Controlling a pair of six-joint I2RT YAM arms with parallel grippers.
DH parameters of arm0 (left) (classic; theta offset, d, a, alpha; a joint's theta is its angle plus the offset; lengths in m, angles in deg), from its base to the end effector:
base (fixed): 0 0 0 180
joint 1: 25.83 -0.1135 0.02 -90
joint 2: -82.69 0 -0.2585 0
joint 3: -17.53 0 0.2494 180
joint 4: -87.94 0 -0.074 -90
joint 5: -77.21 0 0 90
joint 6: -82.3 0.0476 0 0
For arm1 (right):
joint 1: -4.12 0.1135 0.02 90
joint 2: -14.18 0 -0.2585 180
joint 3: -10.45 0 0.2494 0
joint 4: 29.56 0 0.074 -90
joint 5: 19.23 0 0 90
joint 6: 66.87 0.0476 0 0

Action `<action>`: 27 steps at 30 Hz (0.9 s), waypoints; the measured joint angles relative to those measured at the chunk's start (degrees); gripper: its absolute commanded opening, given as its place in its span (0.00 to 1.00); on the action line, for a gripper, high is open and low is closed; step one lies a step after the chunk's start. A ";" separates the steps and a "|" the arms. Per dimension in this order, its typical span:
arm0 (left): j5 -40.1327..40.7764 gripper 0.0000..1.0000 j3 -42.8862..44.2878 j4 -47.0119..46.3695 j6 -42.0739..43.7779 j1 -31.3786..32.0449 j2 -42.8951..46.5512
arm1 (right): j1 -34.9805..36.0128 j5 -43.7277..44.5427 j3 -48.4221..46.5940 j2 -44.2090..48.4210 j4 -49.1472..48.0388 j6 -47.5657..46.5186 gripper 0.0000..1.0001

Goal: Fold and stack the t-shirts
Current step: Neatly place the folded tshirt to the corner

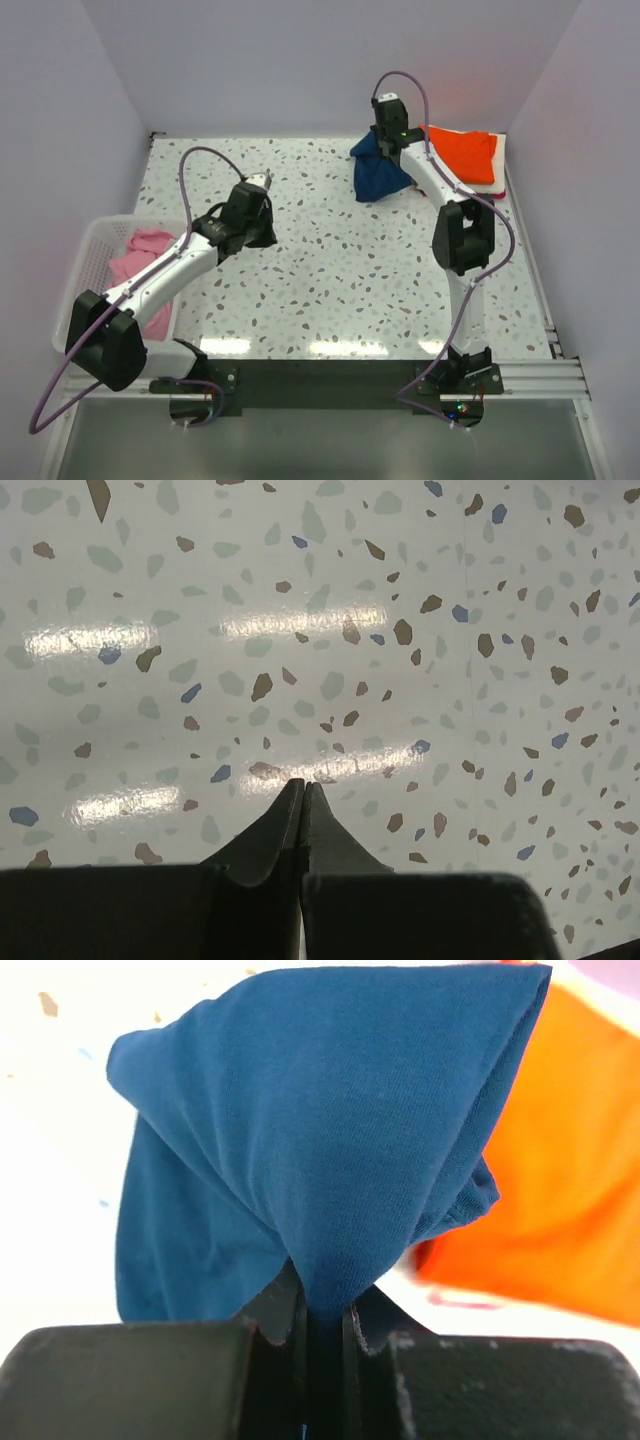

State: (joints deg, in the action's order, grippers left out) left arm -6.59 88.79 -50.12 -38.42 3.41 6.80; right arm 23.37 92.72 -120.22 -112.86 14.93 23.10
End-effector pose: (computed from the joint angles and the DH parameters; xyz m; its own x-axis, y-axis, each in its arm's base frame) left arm 0.2547 -0.1367 0.2560 -0.7597 -0.1567 -0.6311 0.0381 0.9581 -0.2838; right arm 0.4911 0.1527 0.2583 -0.6176 -0.2162 -0.7562 -0.0392 0.9687 -0.2449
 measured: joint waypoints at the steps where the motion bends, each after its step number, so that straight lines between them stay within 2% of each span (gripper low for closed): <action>1: -0.04 0.00 0.00 -0.02 0.39 -0.04 -0.20 | -0.42 0.22 -1.07 -0.46 -0.04 -1.14 0.00; 6: -1.33 0.00 -0.04 0.04 2.34 -0.83 -2.12 | -3.34 -0.39 -8.87 -4.48 2.56 -6.86 0.00; 14: -3.21 0.00 -0.04 0.42 4.70 -2.27 -4.57 | -7.74 -3.37 -22.62 -9.64 7.10 -10.56 0.00; 27: -6.58 0.00 0.02 0.33 6.36 -4.02 -8.11 | -16.13 -10.54 -25.64 -9.60 9.42 -9.16 0.00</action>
State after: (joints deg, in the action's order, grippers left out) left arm -13.17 88.81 -49.80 -32.06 -0.61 -1.31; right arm 7.24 82.19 -145.86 -122.46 24.35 13.94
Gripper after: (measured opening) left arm 0.013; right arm 0.084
